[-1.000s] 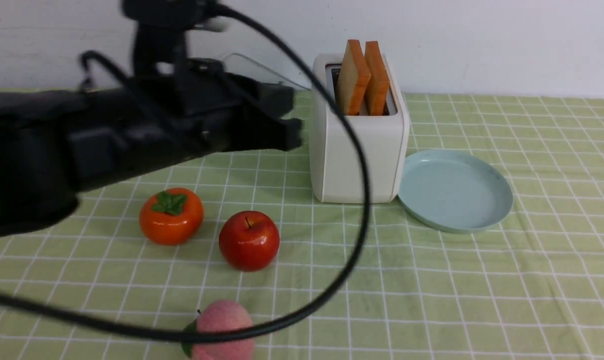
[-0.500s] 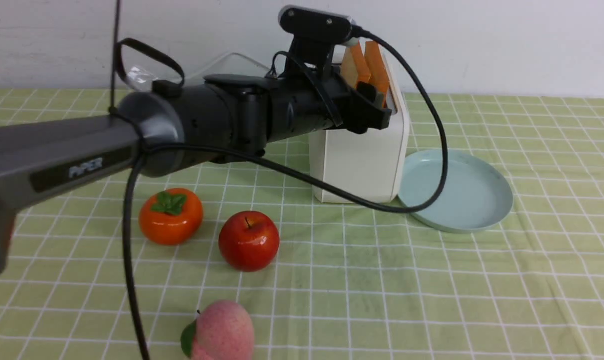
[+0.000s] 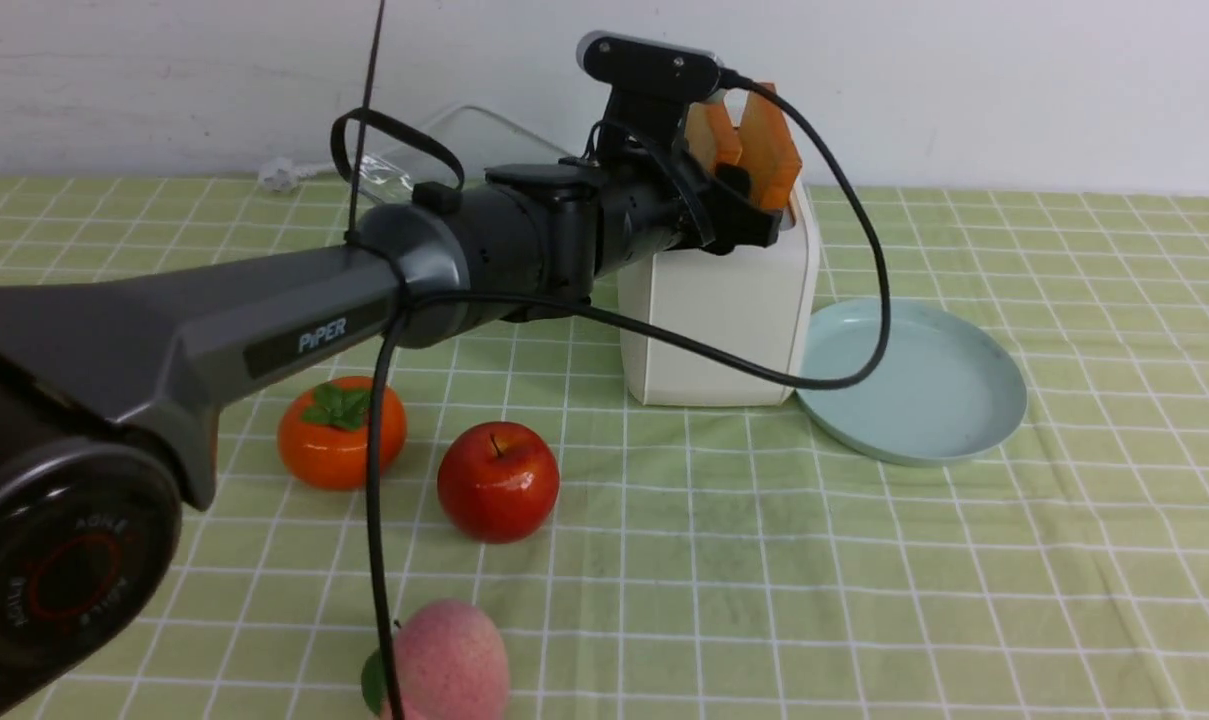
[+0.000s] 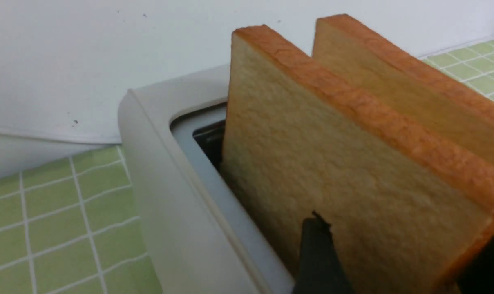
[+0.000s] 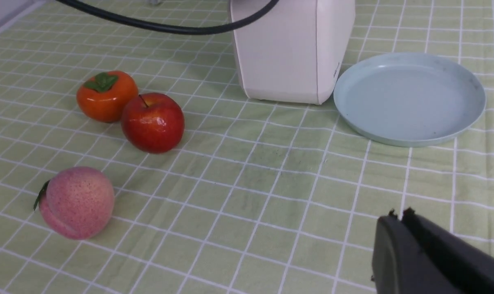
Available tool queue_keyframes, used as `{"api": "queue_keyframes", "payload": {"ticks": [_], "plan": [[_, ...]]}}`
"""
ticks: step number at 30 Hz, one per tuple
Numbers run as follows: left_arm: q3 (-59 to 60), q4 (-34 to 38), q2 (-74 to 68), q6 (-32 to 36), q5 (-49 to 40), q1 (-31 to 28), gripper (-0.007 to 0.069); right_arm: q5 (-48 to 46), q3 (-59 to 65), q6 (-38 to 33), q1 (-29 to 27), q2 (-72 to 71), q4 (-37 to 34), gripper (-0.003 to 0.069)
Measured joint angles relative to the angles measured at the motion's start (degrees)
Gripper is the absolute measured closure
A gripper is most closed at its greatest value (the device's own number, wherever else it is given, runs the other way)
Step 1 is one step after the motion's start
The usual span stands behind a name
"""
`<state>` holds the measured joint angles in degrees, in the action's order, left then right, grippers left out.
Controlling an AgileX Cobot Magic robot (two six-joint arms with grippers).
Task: Take toasted bread from bread machine on green coffee tablecloth place on plate.
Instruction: 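Reach for a toast slice standing in the toaster with the left gripper, then place the slice of bread on the plate with the left gripper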
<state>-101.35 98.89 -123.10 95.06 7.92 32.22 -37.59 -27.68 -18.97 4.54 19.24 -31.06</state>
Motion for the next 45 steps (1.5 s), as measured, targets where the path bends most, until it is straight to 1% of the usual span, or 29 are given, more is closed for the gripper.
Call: {"api": "queue_keyframes", "payload": {"ticks": [4,9,13,15,17,20,25,28,29,30,31,33,34,35,36,38,41,42,43,45], "plan": [[-1.2,-0.6,-0.5,0.0,2.6,0.0,0.024,0.0,0.0,0.0,0.0,0.0,0.0,0.0641],[-1.6,-1.2,-0.4,0.0,3.1,0.0,0.028,0.0,0.0,0.0,0.0,0.0,0.1,0.0637],[-1.6,-1.4,-0.4,0.0,3.1,0.0,0.0415,0.0,0.0,0.0,0.0,0.0,0.1,0.0634],[-1.6,-1.4,-0.4,-0.1,3.3,0.0,0.0517,0.0,0.0,0.0,0.0,0.0,0.0,0.063],[-1.6,-1.5,-0.4,-0.1,3.5,0.0,0.0546,0.0,0.0,0.0,0.0,0.0,0.0,0.0629],[-1.6,-1.5,0.2,-0.1,4.4,0.1,0.0548,0.0,0.0,0.0,0.0,0.0,0.0,0.0627],[-1.4,-1.3,6.7,0.1,5.1,0.1,0.0546,0.0,0.0,0.0,0.0,0.0,0.1,0.0629],[-1.6,-1.5,14.3,1.0,-0.2,0.0,0.0546,0.1,-0.2,0.0,0.0,0.0,0.1,0.0657],[-1.7,-1.5,15.9,1.0,-2.9,-0.1,0.0546,-0.1,-0.5,0.0,0.0,0.0,0.0,0.0662],[-1.8,-1.5,17.8,0.3,-7.9,-0.1,0.0546,-0.4,-1.2,0.0,0.0,0.0,0.0,0.0667],[-1.9,-1.5,18.7,-0.7,-12.4,-0.1,0.0546,-0.7,-1.7,0.0,0.0,0.0,0.0,0.0669],[-2.2,-1.9,19.7,-4.8,-19.6,0.0,0.0546,-2.0,-3.8,0.0,0.0,0.0,0.0,0.0669],[-2.2,-2.1,19.8,-6.1,-21.3,0.1,0.0546,-2.4,-4.3,0.0,0.0,0.0,0.0,0.0669],[-2.2,-3.1,19.7,-9.7,-25.5,0.1,0.0546,-3.5,-5.4,0.0,0.0,0.0,0.0,0.0669],[-2.2,-5.8,18.7,-17.1,-31.0,0.7,0.0546,-6.1,-7.7,0.0,0.0,0.0,0.2,0.0669],[-2.2,-9.6,17.0,-22.5,-33.4,1.5,0.0546,-9.7,-10.1,0.1,0.0,0.0,0.7,0.0667],[-2.1,-19.0,12.3,-30.7,-33.1,4.8,0.0546,-16.0,-13.1,2.4,0.0,0.0,3.1,0.0665],[-2.1,-19.5,12.0,-31.0,-32.9,5.0,0.0546,-16.0,-13.2,2.6,0.0,0.0,3.1,0.0665],[-2.1,-21.8,10.8,-32.4,-32.1,5.9,0.0546,-17.3,-13.6,3.8,0.0,0.0,4.3,0.0665],[-2.0,-25.0,7.6,-33.7,-28.2,8.7,0.0546,-18.8,-13.7,6.9,0.0,0.0,8.5,0.0664]]}}
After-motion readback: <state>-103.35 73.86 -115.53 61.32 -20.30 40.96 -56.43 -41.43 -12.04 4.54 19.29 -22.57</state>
